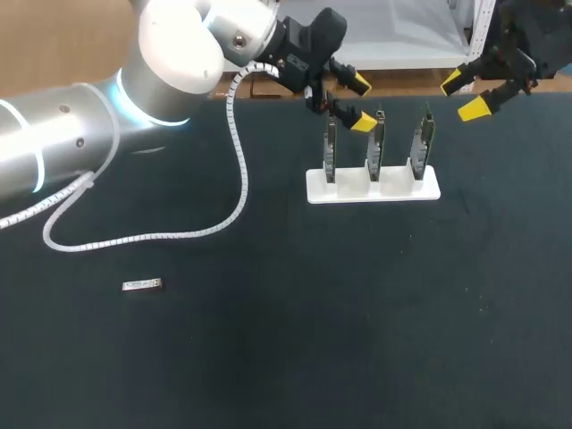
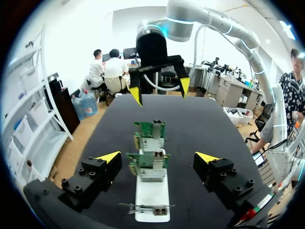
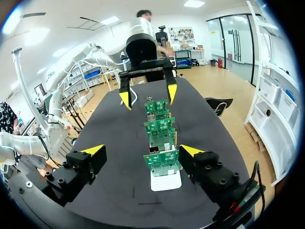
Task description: Pick up the optical module with the left hand, and insert it into the network port with the right hand.
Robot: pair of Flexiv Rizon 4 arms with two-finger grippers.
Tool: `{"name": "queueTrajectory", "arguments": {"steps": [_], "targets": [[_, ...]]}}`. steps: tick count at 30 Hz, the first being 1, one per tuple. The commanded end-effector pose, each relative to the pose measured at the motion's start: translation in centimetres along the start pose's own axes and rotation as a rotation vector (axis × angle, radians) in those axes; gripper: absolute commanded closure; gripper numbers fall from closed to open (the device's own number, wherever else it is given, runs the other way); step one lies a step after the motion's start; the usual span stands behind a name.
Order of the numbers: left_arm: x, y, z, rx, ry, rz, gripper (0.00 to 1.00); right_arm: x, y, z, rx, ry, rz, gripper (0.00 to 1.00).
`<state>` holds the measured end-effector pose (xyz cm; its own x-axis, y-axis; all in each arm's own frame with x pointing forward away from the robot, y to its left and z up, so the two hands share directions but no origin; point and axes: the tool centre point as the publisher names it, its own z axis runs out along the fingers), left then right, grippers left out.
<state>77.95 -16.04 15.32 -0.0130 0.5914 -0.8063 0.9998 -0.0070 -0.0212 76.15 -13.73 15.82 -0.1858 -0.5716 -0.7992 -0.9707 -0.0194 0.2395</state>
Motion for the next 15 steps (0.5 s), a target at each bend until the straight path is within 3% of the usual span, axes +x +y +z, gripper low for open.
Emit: {"name": "queueTrajectory", "arguments": {"steps": [1,9,15], "targets": [[-0.7,-0.5,-2.0,-0.051,0.003,0.043,0.00,0.0,0.2,0.1,0.005,0.000,-0.001,0.00],[-2.7,-1.1,-9.6,-0.246,0.067,0.186,0.00,0.0,0.2,0.1,0.005,0.000,-0.001,0.00],[-1.9,-3.0,-16.6,-0.402,0.165,0.208,0.00,0.0,0.2,0.1,0.005,0.000,-0.001,0.00]]}}
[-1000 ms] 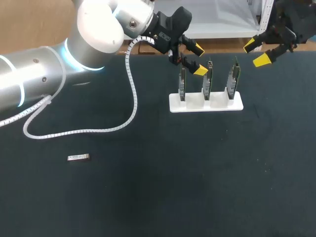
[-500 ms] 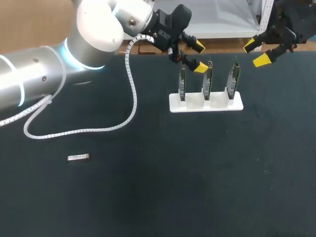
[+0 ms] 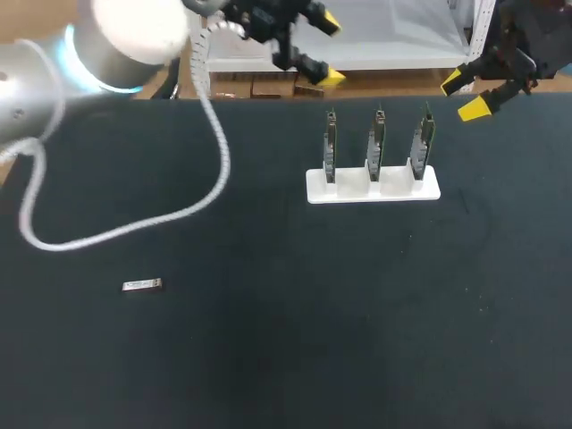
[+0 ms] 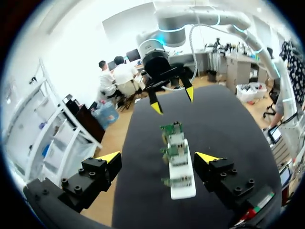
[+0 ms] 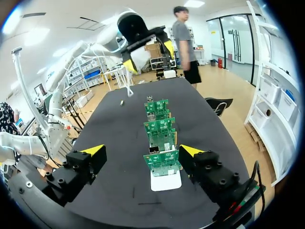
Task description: Pick up the optical module with the left hand, and insert it into the network port with the right hand.
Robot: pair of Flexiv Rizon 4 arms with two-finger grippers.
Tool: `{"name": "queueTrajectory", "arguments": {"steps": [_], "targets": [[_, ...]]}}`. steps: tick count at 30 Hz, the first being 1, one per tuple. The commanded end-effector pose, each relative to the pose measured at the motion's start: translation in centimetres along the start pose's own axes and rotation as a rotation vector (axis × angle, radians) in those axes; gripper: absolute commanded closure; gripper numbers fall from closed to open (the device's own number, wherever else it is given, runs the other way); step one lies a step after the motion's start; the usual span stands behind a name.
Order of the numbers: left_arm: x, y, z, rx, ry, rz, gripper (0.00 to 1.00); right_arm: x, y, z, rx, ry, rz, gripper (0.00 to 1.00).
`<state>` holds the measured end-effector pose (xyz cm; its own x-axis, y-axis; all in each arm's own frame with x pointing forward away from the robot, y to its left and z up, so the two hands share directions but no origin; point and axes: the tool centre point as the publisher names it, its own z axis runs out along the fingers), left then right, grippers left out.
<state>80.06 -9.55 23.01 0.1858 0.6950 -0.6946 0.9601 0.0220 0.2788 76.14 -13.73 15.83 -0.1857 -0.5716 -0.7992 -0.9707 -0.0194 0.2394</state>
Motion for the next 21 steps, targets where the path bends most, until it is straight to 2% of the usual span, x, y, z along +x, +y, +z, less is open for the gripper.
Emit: {"name": "queueTrajectory", "arguments": {"steps": [1,5,9,15,17,21], "targets": [[0.7,-3.8,-8.6,-0.199,0.086,-0.013,0.00,0.0,0.2,0.0,0.005,0.000,-0.001,0.00],[1.5,-5.4,-12.5,-0.255,0.226,-0.009,0.00,0.0,0.2,0.0,0.005,0.000,-0.001,0.00],[3.3,-7.4,-15.5,-0.255,0.380,-0.036,0.00,0.0,0.2,0.0,0.005,0.000,-0.001,0.00],[7.0,-11.3,-17.8,-0.178,0.523,-0.188,0.00,0.0,0.2,0.0,0.005,0.000,-0.001,0.00],[8.4,-12.9,-18.3,-0.139,0.603,-0.243,0.00,0.0,0.2,0.0,0.005,0.000,-0.001,0.00],[10.6,-15.6,-18.7,-0.050,0.718,-0.293,0.00,0.0,0.2,0.0,0.005,0.000,-0.001,0.00]]}}
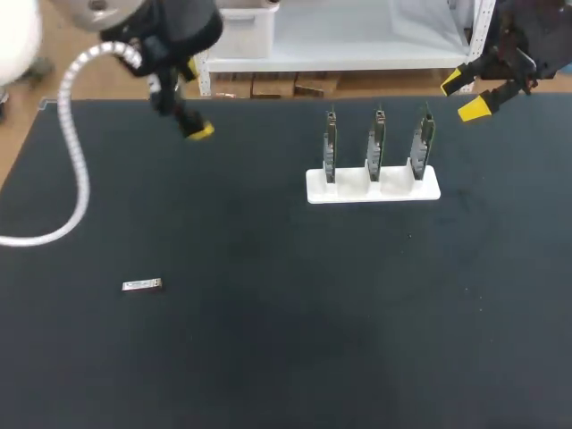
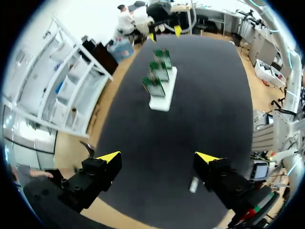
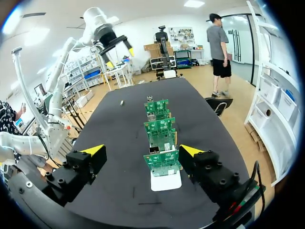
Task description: Pick up the optical module with the left hand, and insert it into the network port with the right hand.
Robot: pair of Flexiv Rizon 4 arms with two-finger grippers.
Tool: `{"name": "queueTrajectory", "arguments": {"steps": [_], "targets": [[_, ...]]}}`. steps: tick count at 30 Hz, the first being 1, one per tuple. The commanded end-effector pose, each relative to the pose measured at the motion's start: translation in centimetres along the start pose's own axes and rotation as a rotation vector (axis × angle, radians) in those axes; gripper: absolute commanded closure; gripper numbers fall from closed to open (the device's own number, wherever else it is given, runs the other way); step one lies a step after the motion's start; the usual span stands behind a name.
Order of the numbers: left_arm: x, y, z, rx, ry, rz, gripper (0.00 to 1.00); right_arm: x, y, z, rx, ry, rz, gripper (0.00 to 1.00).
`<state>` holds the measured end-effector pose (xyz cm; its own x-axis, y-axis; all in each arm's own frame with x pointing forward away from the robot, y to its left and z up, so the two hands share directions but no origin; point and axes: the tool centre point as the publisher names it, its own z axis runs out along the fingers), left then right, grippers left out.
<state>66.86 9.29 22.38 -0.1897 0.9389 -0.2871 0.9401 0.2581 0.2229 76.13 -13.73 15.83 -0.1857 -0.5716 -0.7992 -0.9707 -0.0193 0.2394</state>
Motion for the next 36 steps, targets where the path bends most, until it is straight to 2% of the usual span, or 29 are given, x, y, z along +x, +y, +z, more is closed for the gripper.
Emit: {"name": "queueTrajectory", "arguments": {"steps": [1,6,9,15,19,24,26,36], "targets": [[2.4,-3.2,-2.4,0.046,0.190,-0.047,0.00,0.0,0.2,0.0,0.004,0.000,-0.001,0.00],[4.5,-5.5,-1.4,0.116,0.220,-0.072,0.00,0.0,0.2,0.0,0.004,0.000,-0.001,0.00],[5.7,-6.9,-0.3,0.164,0.257,-0.046,0.00,0.0,0.2,0.0,0.004,0.000,-0.001,0.00],[8.1,-9.0,2.0,0.244,0.284,-0.009,0.00,0.0,0.2,0.0,0.004,0.000,-0.001,0.00],[9.7,-9.9,3.4,0.273,0.278,0.049,0.00,0.0,0.2,0.0,0.004,0.000,-0.001,0.00],[11.1,-10.5,3.9,0.264,0.257,0.056,0.00,0.0,0.2,0.0,0.004,0.000,-0.001,0.00],[10.9,-10.4,3.8,0.234,0.178,0.092,0.00,0.0,0.2,0.0,0.004,0.000,-0.001,0.00],[10.9,-10.4,3.8,0.234,0.178,0.092,0.00,0.0,0.2,0.0,0.004,0.000,-0.001,0.00]]}}
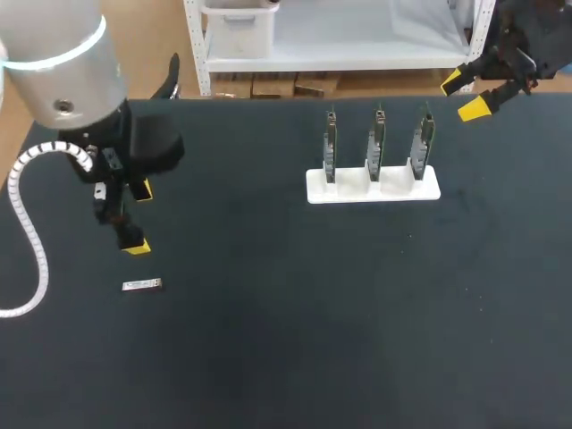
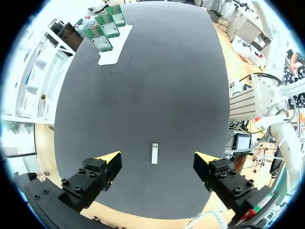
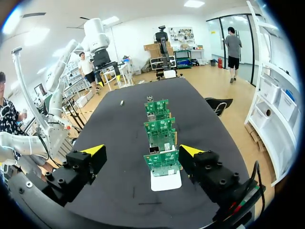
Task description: Pick up the optical module with the left hand, and insert it into the network port with the right hand.
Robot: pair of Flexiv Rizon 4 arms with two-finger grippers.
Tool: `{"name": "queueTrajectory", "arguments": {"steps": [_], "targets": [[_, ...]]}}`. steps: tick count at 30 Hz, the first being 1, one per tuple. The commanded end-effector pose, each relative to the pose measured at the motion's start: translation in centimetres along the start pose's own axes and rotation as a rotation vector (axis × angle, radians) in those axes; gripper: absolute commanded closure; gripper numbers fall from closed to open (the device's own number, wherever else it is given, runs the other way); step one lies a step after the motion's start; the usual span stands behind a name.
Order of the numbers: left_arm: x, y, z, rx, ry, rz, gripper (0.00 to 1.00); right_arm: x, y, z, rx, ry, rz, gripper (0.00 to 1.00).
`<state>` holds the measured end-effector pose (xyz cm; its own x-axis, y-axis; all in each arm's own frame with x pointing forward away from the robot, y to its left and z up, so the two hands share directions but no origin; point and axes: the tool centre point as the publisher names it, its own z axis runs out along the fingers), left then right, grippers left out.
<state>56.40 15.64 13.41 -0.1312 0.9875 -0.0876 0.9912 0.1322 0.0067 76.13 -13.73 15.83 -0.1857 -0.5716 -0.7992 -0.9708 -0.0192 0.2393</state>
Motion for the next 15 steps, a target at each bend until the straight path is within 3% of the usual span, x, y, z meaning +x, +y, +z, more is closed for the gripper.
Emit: {"name": "queueTrajectory", "arguments": {"steps": [1,8,10,15], "targets": [[0.4,-0.3,0.0,-0.007,-0.016,0.002,0.00,0.0,0.2,0.1,0.004,0.000,-0.001,0.00],[0.4,-0.3,0.0,-0.007,-0.016,0.002,0.00,0.0,0.2,0.1,0.004,0.000,-0.001,0.00],[-0.2,0.1,0.9,0.033,0.016,0.015,0.00,0.0,0.2,0.1,0.004,0.000,-0.001,0.00],[1.3,-0.1,2.4,0.030,0.030,-0.015,0.00,0.0,0.2,0.1,0.004,0.000,-0.001,0.00]]}}
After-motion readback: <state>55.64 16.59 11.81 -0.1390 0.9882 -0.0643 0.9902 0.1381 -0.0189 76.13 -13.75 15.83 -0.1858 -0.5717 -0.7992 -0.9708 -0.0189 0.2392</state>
